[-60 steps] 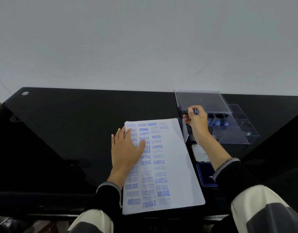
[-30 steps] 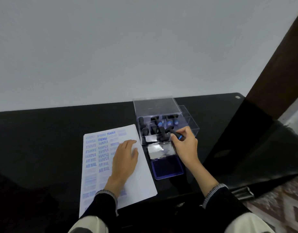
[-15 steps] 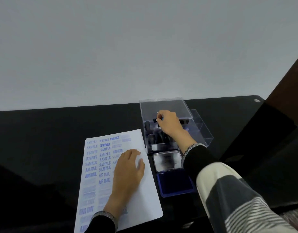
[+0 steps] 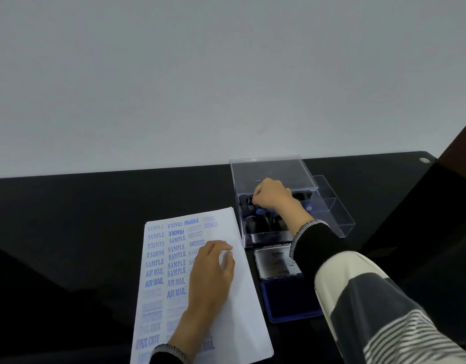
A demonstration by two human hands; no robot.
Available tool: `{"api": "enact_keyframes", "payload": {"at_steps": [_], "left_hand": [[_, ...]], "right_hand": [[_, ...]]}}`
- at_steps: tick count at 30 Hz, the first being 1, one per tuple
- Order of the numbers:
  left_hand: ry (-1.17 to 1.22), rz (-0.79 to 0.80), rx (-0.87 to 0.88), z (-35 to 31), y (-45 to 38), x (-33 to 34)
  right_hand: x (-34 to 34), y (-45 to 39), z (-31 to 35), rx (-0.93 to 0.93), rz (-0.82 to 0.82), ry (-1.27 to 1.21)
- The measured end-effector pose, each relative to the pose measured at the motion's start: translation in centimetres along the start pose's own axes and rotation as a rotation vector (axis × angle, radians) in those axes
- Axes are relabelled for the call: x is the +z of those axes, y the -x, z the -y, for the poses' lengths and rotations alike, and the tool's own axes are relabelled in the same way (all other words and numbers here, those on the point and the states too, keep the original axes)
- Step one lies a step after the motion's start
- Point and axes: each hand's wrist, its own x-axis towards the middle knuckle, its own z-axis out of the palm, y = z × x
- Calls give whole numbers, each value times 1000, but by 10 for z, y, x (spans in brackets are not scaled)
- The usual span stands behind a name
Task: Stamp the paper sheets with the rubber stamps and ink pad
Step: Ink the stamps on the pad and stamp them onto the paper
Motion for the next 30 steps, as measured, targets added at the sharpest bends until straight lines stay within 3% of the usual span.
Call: {"api": "enact_keyframes", "payload": {"at_steps": [5, 9, 13, 16, 18, 22, 30], "left_hand": [[-44, 38, -16, -1, -4, 0], [-56, 88, -90, -10, -21, -10], [39, -46, -112, -38, -54, -27], [20, -69, -48, -57, -93, -25], [-77, -26, -42, -66, -119, -14], [-498, 174, -149, -78, -148, 15], [-960, 401, -243, -93, -176, 33]], "right_hand": [[6, -6, -2, 19, -86, 6], [8, 7, -6, -16, -180, -167], [6, 57, -41, -144, -513, -264], [19, 91, -81, -83, -645, -161], [28, 101, -103, -22, -582, -126], [31, 99, -116, -42, -500, -77], [37, 98, -118, -63, -542, -7]]}}
